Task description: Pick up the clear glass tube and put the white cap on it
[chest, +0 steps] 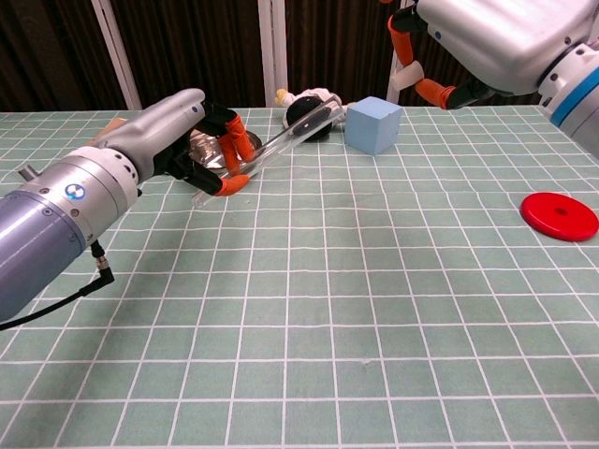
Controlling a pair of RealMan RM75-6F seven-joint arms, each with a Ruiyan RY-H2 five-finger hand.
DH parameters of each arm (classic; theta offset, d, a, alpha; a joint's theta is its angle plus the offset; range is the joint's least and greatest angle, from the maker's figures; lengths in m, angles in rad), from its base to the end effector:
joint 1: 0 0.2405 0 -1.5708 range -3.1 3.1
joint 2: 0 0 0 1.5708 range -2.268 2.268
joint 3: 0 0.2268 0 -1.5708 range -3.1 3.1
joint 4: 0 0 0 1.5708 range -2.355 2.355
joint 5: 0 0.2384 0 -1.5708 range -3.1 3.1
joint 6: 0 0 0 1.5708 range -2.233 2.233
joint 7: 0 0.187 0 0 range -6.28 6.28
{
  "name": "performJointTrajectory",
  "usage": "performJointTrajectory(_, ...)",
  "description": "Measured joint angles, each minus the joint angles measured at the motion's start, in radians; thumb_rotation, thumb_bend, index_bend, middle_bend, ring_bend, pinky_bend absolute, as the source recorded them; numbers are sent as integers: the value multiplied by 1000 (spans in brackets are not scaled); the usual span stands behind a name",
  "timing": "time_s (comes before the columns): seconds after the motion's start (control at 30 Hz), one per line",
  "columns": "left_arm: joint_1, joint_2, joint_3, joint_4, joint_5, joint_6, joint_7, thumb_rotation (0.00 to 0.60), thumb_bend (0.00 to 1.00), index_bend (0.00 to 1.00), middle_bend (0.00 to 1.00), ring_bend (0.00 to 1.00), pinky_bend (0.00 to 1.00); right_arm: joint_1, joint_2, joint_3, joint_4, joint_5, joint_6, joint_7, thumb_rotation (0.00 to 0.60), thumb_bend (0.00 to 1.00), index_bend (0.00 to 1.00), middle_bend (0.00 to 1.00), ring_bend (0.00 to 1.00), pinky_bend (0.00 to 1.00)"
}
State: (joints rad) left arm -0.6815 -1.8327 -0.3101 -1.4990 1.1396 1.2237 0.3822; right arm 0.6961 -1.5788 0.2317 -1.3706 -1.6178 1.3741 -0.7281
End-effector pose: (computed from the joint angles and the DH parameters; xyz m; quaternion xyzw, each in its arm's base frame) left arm -0.0418 0.3461 -0.0680 -0.6192 -0.4332 -0.5063 0.4154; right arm -0.0539 -0.3585 0.0165 0.6962 0.0199 0.4476 0.5608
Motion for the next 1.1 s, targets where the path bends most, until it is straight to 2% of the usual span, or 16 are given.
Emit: performJointTrajectory(1.1, -30, -44, -16, -15, -58, 14, 62, 600, 577, 551, 580, 98, 0, 1, -53, -17, 14, -8, 0, -16, 600, 436, 637, 205, 50, 0)
